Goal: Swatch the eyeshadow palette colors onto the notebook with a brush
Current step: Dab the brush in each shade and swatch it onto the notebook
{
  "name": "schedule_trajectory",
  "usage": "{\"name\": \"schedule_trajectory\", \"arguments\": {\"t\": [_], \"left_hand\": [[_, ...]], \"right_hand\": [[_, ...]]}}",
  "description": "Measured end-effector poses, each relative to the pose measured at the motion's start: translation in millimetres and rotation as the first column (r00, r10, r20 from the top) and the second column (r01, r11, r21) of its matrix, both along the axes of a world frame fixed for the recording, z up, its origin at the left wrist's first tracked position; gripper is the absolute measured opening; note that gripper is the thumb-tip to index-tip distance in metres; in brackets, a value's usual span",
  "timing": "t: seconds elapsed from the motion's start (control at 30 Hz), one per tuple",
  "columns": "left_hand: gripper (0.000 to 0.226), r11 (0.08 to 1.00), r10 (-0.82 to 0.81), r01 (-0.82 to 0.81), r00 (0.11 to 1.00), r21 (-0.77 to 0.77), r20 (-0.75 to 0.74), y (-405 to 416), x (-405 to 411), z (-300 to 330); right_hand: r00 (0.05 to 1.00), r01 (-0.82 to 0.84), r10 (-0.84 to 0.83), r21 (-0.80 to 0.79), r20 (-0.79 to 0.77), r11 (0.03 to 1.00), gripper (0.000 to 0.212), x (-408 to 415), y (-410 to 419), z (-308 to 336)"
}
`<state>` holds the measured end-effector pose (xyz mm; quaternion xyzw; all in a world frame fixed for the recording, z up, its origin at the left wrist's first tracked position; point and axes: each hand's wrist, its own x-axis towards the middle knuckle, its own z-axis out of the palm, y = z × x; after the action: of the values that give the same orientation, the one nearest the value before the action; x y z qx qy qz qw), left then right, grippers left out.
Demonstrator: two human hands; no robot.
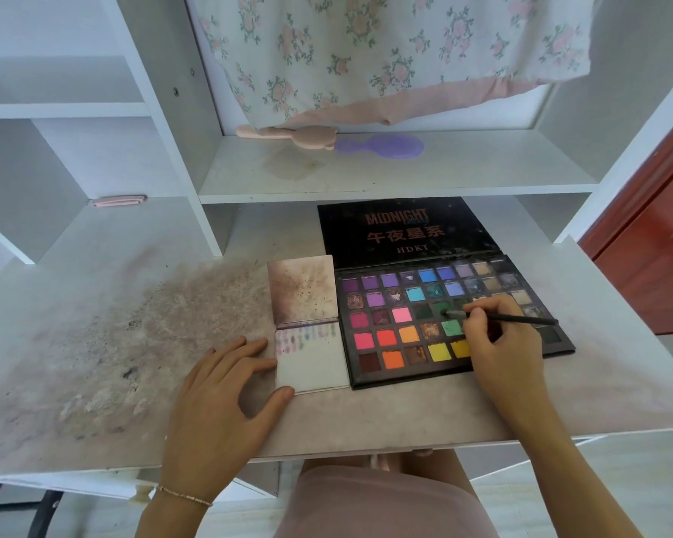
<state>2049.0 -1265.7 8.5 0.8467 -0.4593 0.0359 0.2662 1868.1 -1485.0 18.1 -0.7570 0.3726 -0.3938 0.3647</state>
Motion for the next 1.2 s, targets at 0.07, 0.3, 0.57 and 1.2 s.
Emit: {"name": "schedule_trajectory", "arguments": {"t": [0.07, 0.3, 0.57, 1.2], "left_hand": [[0.048, 1.000, 0.003, -0.003, 1.000, 0.008, -0.007, 0, 0, 0], [0.047, 1.000, 0.000, 0.000, 1.000, 0.002, 0.002, 0, 0, 0], [0.046, 1.000, 0.002, -0.002, 1.000, 0.001, 0.006, 0, 0, -1], [0.044, 1.000, -0.001, 0.001, 1.000, 0.004, -0.011, 2, 1, -1]], "right_hand": [[1.000, -0.009, 0.009, 0.003, 0.008, 1.000, 0.017, 0, 0, 0], [1.000, -0.010, 0.010, 0.009, -0.019, 1.000, 0.028, 1, 2, 3], [0.996, -0.084, 0.085, -0.022, 0.040, 0.996, 0.030, 6, 15, 9], [0.930, -0.367, 0.367, 0.030, 0.000, 0.930, 0.030, 69, 73, 7]]}}
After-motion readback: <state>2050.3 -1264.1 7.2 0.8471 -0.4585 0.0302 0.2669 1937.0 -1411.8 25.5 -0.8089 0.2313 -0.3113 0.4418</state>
